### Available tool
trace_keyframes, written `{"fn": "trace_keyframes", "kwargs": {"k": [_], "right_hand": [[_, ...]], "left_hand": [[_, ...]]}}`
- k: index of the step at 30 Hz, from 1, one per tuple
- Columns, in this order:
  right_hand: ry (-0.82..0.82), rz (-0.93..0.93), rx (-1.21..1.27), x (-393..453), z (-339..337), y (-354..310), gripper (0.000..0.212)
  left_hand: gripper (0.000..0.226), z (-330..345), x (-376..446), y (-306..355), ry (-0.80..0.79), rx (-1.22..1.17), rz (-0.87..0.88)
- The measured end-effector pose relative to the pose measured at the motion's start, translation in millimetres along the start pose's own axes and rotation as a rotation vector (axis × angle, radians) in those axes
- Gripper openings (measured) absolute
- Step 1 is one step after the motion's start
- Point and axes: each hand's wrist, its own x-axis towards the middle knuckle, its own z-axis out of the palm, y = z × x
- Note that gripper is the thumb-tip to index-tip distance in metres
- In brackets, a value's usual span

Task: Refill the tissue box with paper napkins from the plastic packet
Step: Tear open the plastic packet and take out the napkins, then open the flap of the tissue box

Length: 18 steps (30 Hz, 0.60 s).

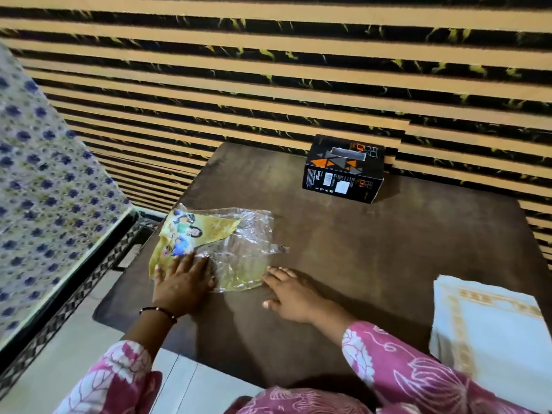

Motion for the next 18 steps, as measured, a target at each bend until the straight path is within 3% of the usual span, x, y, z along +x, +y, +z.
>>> {"fn": "trace_keyframes", "kwargs": {"k": [4, 6, 10, 18], "right_hand": [[0.050, 0.053, 0.086, -11.3, -0.6, 8.8, 0.064], [0.076, 0.105, 0.120, -24.3, -5.8, 22.3, 0.062], [0.107, 0.251, 0.123, -52.1, -19.5, 63.8, 0.058], [0.250, 0.480, 0.223, -60.3, -78.4, 130.7, 0.053]], "left_hand": [[0.070, -12.5, 9.0, -5.7, -0.086, -0.019, -0.026], [0.069, -18.7, 11.6, 10.5, -0.054, -0.040, 0.005], [0.072, -34.7, 16.2, 66.4, 0.045, -0.038, 0.228], [0.069, -57.4, 71.6, 189.9, -0.001, -0.177, 0.513]]}}
